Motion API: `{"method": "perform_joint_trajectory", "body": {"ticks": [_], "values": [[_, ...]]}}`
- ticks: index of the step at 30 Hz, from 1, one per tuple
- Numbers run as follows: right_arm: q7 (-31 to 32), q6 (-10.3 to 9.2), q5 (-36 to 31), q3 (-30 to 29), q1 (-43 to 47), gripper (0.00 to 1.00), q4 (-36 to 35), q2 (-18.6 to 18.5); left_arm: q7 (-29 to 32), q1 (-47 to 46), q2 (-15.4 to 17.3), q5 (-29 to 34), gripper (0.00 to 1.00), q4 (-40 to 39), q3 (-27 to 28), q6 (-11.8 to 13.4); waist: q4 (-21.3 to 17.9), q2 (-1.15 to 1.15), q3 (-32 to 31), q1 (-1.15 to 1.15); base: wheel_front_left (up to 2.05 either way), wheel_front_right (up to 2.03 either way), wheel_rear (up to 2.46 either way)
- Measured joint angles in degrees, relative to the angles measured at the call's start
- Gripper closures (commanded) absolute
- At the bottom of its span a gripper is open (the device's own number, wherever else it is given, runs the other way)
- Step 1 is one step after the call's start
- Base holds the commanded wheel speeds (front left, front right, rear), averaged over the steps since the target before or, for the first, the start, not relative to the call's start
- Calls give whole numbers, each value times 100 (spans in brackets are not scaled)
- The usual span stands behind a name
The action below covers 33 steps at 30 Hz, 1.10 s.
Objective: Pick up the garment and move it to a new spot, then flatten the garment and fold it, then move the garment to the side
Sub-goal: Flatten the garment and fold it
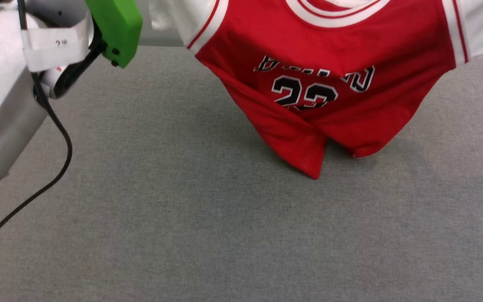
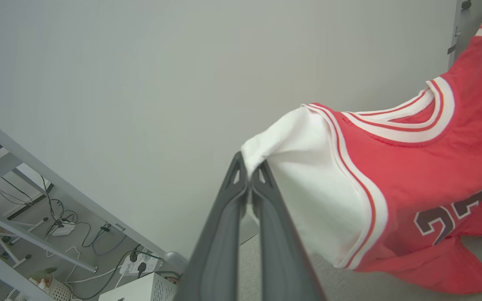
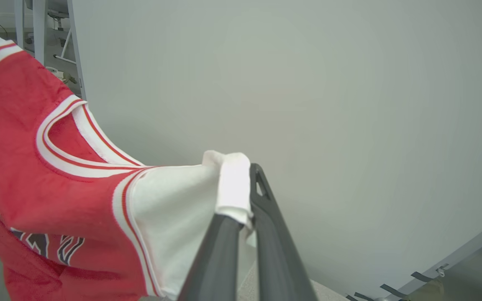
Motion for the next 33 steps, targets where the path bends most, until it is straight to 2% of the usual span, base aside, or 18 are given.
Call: {"method": "perform_joint_trajectory", "body": {"ticks": [6, 13, 19, 25, 33], "values": [[388, 0, -369, -86, -922, 100, -35, 137, 7, -738, -350, 70, 100, 353, 105, -65, -45, 0, 300, 0, 0, 0, 0], [647, 0, -790, 21, -2481, 100, 695, 580, -290, -2180, -831, 385, 100, 1270, 328, -258, -119, 0, 883, 0, 0, 0, 0], [464, 0, -1143, 240, -3835, 100, 1444, 949, -744, -3221, -1081, 635, 100, 2129, 443, -364, -183, 0, 1476, 1, 0, 0, 0], [73, 0, -1419, 466, -4946, 100, 2192, 1295, -1241, -3809, -1195, 740, 100, 2765, 587, -407, -214, 0, 1947, 1, 0, 0, 0], [-419, 0, -1468, 1081, -5384, 100, 2909, 1621, -1591, -3917, -1298, 732, 100, 3472, 495, -493, -171, 0, 2255, 1, 0, 0, 0]]}}
